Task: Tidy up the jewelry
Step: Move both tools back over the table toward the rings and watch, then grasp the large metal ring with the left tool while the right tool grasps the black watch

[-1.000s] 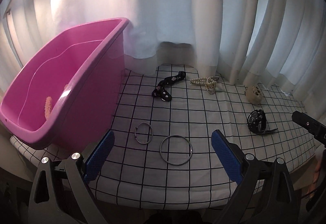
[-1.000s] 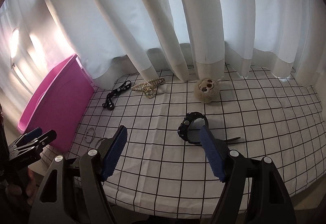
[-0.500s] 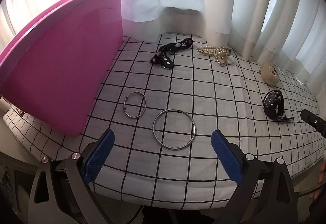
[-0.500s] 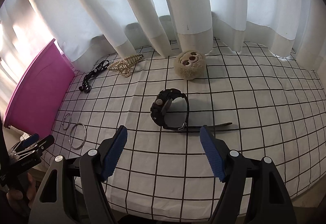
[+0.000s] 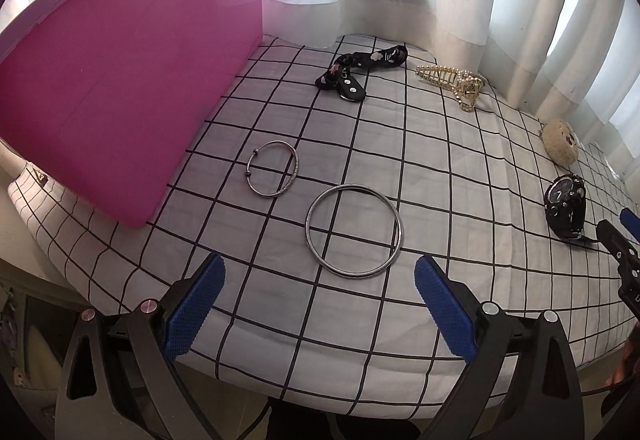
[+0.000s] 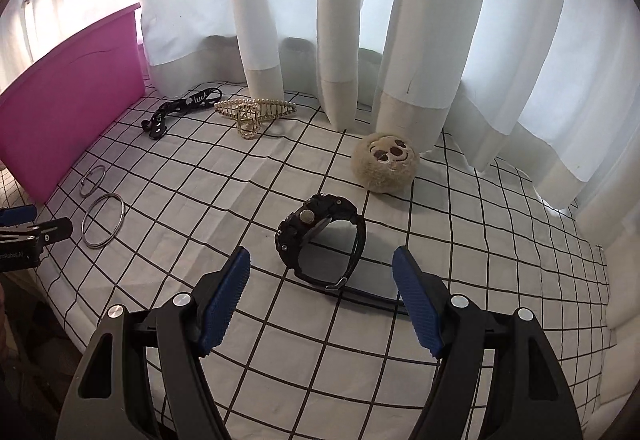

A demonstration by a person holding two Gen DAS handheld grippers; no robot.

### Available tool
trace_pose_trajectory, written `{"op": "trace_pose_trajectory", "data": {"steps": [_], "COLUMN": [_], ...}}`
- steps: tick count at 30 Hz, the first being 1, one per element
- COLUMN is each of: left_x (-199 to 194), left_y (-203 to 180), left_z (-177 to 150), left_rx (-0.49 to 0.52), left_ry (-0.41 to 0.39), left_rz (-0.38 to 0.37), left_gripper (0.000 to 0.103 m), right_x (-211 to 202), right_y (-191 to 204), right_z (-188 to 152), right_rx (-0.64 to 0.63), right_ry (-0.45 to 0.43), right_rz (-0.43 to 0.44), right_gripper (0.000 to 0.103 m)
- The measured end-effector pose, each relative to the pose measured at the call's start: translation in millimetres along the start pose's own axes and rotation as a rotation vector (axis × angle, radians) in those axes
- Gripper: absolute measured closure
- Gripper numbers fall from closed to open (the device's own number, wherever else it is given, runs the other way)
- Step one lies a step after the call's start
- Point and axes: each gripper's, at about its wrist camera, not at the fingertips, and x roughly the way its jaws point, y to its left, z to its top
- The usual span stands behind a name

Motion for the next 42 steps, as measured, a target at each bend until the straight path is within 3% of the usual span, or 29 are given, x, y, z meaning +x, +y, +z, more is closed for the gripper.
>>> {"op": "trace_pose_trajectory", "data": {"steps": [3,7,15,34,42], "left_x": [2.7,8.8,24.1,55.2,64.6], "left_y": [-1.6,-3.4,-12.7,-17.7,-26.3], "left_z": [-0.4,-0.6,-2.6,0.9,14.2], "left_rx": [-0.012,-0.042,-0.047,-0.069,-0.065], "left_ry": [0.004,0.007,0.006,0.034,0.017], "left_rz": [0.006,0.013,0.033,0.054,0.058], "left_gripper": [0.009,0.009,0.009,0.009,0.006], "right_x": [-1.5,20.3,48.6,91.5,98.2], "right_y": [-4.8,-12.5,-13.2,-12.7,-12.8], "right_z": [0.4,2.4,-2.7,1.7,2.8], "right_rx": [0.024,0.049,0.011,0.005,0.021], "right_ry": [-0.036,0.109,0.183,0.248,0.233], "right_rz": [0.027,0.057,0.081,0.087,0.084], "right_gripper": [0.032,0.032,0.032,0.032,0.018]}}
